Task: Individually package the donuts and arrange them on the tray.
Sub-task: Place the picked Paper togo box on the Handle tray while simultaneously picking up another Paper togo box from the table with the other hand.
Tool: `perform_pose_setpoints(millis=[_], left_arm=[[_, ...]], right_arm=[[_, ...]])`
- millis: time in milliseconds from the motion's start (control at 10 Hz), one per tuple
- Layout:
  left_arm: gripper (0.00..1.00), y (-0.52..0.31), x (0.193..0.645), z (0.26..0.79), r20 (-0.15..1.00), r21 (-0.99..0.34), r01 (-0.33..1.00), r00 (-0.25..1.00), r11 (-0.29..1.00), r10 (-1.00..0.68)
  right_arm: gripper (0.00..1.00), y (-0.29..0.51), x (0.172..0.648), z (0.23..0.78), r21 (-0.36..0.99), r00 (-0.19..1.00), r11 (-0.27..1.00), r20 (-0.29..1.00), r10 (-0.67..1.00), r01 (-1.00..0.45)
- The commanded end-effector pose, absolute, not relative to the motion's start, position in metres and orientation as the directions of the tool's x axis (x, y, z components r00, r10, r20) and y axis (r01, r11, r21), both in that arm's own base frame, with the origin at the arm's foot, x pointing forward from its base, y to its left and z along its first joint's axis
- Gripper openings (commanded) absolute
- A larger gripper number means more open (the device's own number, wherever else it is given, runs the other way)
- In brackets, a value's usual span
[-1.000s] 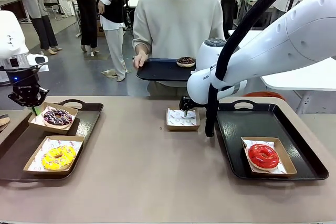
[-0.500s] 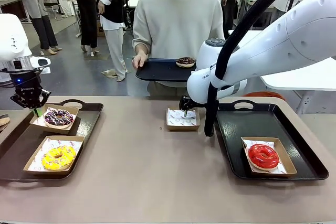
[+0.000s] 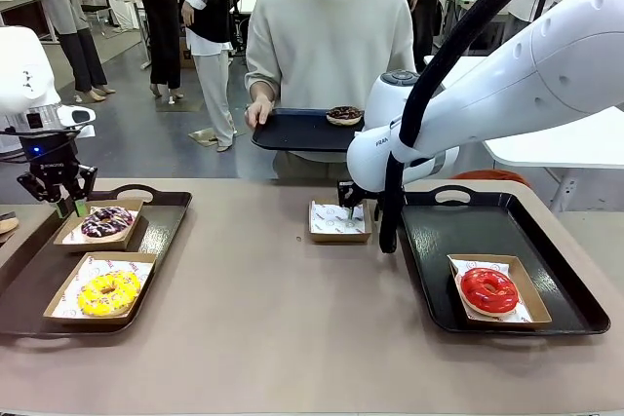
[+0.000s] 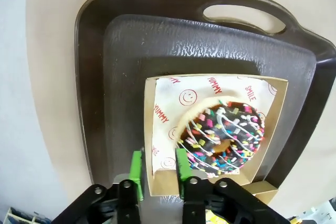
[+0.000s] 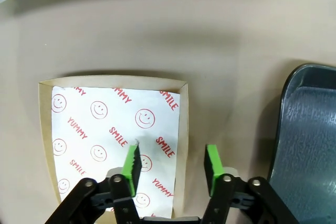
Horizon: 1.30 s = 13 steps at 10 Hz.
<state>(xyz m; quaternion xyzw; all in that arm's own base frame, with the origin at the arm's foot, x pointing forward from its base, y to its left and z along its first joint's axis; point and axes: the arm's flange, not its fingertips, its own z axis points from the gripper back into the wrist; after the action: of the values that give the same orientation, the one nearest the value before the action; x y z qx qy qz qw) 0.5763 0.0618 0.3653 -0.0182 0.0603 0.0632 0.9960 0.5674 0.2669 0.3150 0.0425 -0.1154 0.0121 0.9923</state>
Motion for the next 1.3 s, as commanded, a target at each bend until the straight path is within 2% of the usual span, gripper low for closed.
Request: perform_pose_setpoints(millis=[0,100,300,800,1000,1100,1200], left_arm=[[1.00,0.061,0.580,0.369,-0.129,-0.028,-0.146,0.981,0.989,0.141],[0.81,0.061,0.579,0.369,-0.131,-0.033,-0.147,0.981,0.989,0.141],[1.00,0.062,0.579,0.370,-0.135,-0.044,-0.149,0.981,0.988,0.142],[1.00,0.066,0.570,0.381,-0.122,-0.117,-0.142,0.984,0.983,0.128],[1.00,0.061,0.556,0.395,-0.144,-0.241,-0.134,0.984,0.961,0.101],[1.00,0.058,0.530,0.416,-0.148,-0.428,-0.103,0.988,0.898,0.043],[1.00,0.061,0.501,0.436,-0.118,-0.541,-0.065,0.993,0.838,0.000]], right_arm=[[0.00,0.267,0.565,0.320,0.088,0.976,0.995,0.215,0.022,-0.042],[0.00,0.266,0.565,0.320,0.086,0.977,0.996,0.213,0.019,-0.038],[0.00,0.266,0.564,0.320,0.084,0.977,0.996,0.212,0.015,-0.034],[0.00,0.266,0.564,0.323,0.070,0.975,0.997,0.224,0.003,-0.019],[0.00,0.268,0.554,0.337,0.090,0.979,0.996,0.204,0.003,-0.022],[0.00,0.267,0.542,0.354,0.089,0.977,0.995,0.211,0.019,-0.038],[0.00,0.266,0.534,0.370,0.093,0.975,0.994,0.218,0.029,-0.050]])
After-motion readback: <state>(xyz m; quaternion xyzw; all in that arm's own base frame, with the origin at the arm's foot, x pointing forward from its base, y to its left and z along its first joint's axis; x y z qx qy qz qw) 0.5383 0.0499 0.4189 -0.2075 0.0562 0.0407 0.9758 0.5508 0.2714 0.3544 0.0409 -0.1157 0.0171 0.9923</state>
